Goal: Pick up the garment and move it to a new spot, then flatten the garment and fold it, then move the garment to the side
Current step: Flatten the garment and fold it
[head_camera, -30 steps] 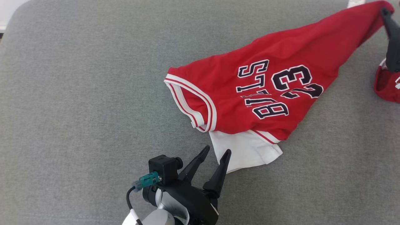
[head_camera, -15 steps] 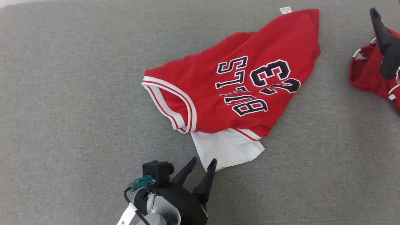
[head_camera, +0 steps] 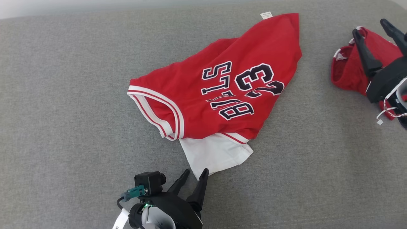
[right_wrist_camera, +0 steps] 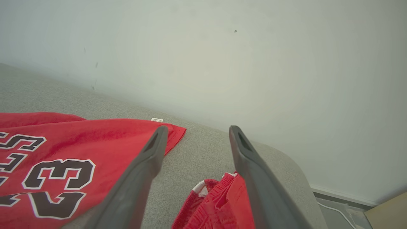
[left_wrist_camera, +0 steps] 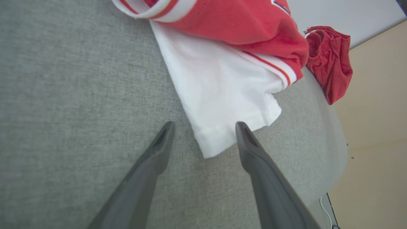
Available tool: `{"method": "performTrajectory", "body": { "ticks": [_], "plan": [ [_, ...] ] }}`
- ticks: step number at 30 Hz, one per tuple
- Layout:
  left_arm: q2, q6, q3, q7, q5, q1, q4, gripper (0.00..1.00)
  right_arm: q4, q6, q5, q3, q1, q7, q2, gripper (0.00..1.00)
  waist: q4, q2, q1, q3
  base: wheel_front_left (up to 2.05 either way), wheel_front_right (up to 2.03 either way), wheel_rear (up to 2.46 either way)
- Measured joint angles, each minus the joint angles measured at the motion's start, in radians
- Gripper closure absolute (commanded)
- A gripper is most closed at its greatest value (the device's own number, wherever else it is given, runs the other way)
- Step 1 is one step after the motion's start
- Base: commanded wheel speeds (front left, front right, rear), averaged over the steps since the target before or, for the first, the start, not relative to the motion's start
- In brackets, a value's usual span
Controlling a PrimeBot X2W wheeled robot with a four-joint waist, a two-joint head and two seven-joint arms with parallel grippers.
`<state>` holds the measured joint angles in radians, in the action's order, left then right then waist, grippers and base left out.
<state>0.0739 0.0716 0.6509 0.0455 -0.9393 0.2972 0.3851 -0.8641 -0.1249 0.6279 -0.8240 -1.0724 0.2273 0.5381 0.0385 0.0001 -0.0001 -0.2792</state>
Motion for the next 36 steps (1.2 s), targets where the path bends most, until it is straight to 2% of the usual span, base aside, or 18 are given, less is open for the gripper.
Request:
{"method": "performTrajectory", "body": {
  "ticks": [1,2,4,9,16,20,24,29,33,36],
  "plan": [
    [0.000,0.000,0.000,-0.002,0.000,0.000,0.003,0.18,0.008,0.000,0.000,-0.001,0.004,0.003,-0.001,0.00,0.004,0.0000,0.0000,0.002,0.00,0.00,0.00],
    [0.000,0.000,0.001,-0.007,0.000,0.000,0.006,0.53,0.017,0.000,0.000,-0.002,0.007,0.003,-0.003,0.00,0.009,0.0000,0.0000,0.003,0.00,0.00,0.00],
    [-0.002,0.000,0.001,-0.009,-0.001,0.001,0.015,1.00,0.031,0.000,0.006,-0.002,0.015,0.005,-0.009,0.00,0.017,0.0000,0.0000,0.006,0.00,0.00,0.00],
    [-0.008,0.003,-0.016,0.008,-0.007,0.003,0.023,1.00,0.059,0.000,0.016,0.013,0.056,0.013,0.003,0.00,0.029,0.0000,0.0000,0.016,0.00,0.00,0.00],
    [-0.010,-0.009,-0.094,0.108,-0.034,0.006,-0.046,1.00,0.092,0.011,0.066,0.053,0.182,0.022,0.017,0.00,0.011,0.0000,0.0000,0.040,0.00,0.00,0.00],
    [-0.005,-0.040,-0.130,0.165,-0.042,0.006,-0.150,1.00,0.110,0.021,0.096,0.063,0.279,0.022,0.011,0.00,-0.005,0.0000,0.0000,0.058,0.00,0.00,0.00],
    [0.023,-0.070,-0.157,0.176,-0.044,0.005,-0.288,1.00,0.121,0.030,0.124,0.079,0.346,0.022,-0.002,0.00,-0.021,0.0000,0.0000,0.080,0.00,0.00,0.00],
    [0.057,-0.100,-0.170,0.177,-0.045,0.004,-0.474,1.00,0.156,0.037,0.133,0.083,0.388,0.022,-0.048,0.00,-0.035,0.0000,0.0000,0.109,0.00,0.00,0.00],
    [0.078,-0.098,-0.181,0.172,-0.044,0.018,-0.582,1.00,0.178,0.037,0.133,0.082,0.396,0.022,-0.075,0.00,-0.035,-0.0001,-0.0001,0.129,0.00,0.00,0.00],
    [0.102,-0.077,-0.207,0.167,-0.032,0.041,-0.646,1.00,0.188,0.037,0.133,0.080,0.398,0.022,-0.094,0.00,-0.027,0.0000,-0.0001,0.137,0.00,0.00,0.00]
  ]
}}
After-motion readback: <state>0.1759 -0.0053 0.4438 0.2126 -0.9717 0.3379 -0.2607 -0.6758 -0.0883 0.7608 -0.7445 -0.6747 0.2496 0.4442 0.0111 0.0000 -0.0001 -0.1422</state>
